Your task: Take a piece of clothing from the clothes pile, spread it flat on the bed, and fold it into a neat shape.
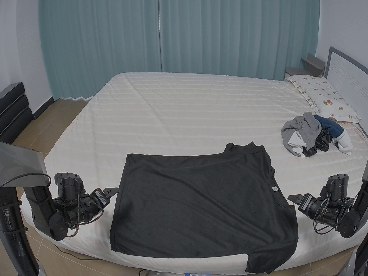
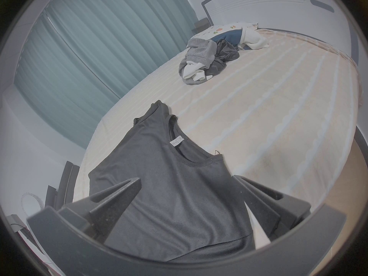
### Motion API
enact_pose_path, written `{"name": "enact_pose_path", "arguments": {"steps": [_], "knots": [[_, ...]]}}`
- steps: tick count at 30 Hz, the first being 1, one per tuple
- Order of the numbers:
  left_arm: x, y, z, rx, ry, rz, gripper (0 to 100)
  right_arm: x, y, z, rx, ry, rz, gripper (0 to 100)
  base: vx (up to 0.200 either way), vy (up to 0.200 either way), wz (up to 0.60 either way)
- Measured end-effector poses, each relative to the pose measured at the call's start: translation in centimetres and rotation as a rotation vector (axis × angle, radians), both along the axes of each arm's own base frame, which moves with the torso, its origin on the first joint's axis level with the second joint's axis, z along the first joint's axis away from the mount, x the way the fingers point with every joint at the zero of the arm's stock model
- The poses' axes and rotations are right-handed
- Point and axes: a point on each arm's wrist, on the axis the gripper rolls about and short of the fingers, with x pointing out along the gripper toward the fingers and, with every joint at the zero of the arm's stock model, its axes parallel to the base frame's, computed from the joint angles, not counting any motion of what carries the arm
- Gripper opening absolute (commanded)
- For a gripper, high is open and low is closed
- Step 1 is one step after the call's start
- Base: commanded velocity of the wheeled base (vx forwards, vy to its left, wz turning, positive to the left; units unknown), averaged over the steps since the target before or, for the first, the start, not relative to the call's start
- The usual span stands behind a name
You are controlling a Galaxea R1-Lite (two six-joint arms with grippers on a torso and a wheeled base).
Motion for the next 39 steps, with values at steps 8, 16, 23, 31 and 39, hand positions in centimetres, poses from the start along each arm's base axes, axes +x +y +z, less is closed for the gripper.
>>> {"name": "enact_pose_path", "arguments": {"steps": [8, 16, 23, 31, 39], "knots": [[3.3, -0.1, 1.4, -0.011, -0.111, 0.016, 100, -0.1, 0.6, 0.0, 0.016, 0.002, 0.015, 100, 0.000, 0.000, 0.00], [8.8, -0.6, 2.8, -0.020, -0.195, 0.022, 100, -0.1, 1.0, 0.0, 0.033, 0.003, 0.020, 100, 0.000, 0.000, 0.00], [14.6, -1.3, 2.9, -0.024, -0.237, 0.023, 100, -0.1, 1.2, 0.0, 0.040, 0.005, 0.025, 100, 0.000, 0.000, 0.00], [19.4, -2.0, 0.0, -0.008, -0.237, 0.047, 100, -0.1, 1.4, -0.3, 0.043, 0.017, 0.028, 100, 0.000, 0.000, 0.00], [21.2, -2.4, -2.8, 0.005, -0.235, 0.070, 100, -0.1, 1.6, -0.7, 0.038, 0.032, 0.035, 100, 0.000, 0.000, 0.00]]}}
